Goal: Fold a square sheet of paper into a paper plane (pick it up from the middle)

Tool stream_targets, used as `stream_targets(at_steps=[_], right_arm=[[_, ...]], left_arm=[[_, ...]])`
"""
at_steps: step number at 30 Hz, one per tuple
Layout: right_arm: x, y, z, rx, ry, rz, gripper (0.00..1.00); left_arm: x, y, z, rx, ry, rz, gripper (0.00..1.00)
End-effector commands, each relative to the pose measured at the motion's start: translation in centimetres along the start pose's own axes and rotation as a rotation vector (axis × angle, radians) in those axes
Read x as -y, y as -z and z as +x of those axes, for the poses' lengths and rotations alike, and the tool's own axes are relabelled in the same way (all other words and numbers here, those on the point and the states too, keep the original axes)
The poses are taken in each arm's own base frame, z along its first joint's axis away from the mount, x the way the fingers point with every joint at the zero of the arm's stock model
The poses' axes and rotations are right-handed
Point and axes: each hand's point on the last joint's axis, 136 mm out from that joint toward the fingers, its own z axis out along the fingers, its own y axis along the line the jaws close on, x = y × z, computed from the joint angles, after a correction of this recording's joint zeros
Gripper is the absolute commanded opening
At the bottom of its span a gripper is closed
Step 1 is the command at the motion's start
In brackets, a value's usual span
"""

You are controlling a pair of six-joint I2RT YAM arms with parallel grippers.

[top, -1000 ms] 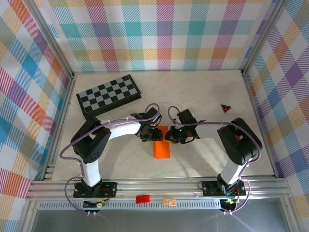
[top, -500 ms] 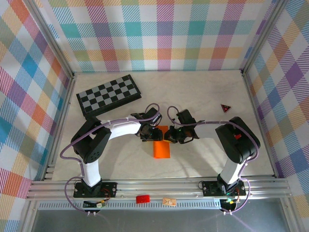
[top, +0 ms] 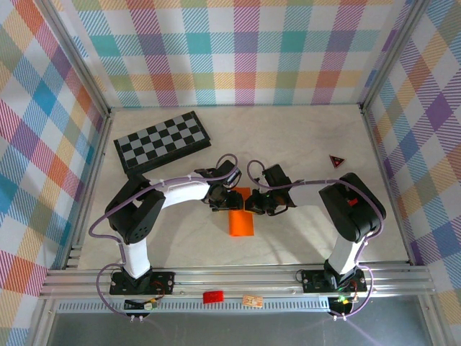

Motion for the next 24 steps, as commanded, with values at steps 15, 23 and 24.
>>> stream_targets(at_steps=[15,23,24], right_arm=[[7.7,2.9,1.3,-0.077,-0.011,0.2,0.0],[8.2,2.8,1.0,-0.074,-0.036,0.203,0.0],[8.2,2.8,1.1,-0.075,-0.04,0.204,0.0]], left_arm=[[3.9,5.0,-3.4,0.151,0.028,0.256,0.58],[8.0,5.6,-3.6,0.123,0.051,0.522,0.23],[8.3,5.6,-3.6,0.117,0.051,0.546,0.19]])
